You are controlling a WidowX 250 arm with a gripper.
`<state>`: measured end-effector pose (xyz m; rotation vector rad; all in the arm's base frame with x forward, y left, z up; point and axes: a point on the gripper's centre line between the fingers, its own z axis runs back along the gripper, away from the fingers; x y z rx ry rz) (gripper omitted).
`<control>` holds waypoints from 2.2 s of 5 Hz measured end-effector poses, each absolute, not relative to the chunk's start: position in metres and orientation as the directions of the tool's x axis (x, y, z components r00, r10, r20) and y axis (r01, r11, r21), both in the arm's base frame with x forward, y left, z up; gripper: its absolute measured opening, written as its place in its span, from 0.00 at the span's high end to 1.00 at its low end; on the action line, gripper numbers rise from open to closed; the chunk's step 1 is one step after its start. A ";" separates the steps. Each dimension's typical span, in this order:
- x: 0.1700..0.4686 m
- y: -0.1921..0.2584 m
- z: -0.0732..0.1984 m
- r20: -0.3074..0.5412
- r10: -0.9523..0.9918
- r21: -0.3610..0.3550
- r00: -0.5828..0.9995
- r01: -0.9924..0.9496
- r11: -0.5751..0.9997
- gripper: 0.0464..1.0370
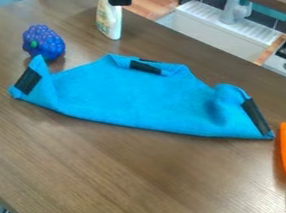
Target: Unfold the cloth from top to bottom
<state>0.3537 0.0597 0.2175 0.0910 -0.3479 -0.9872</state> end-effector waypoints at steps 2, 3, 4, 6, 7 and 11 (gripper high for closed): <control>0.368 0.057 0.191 0.232 -0.813 0.232 0.534 0.782 0.579 0.04; 0.386 0.055 0.170 0.223 -0.803 0.280 0.553 0.753 0.596 0.04; 0.397 0.052 0.155 0.209 -0.810 0.348 0.548 0.733 0.585 0.04; 0.411 0.042 0.112 0.092 -0.869 0.409 0.487 0.777 0.479 0.04; 0.412 0.035 0.103 0.050 -0.895 0.436 0.443 0.797 0.418 0.04; 0.414 0.039 0.109 0.067 -0.898 0.430 0.435 0.799 0.420 0.04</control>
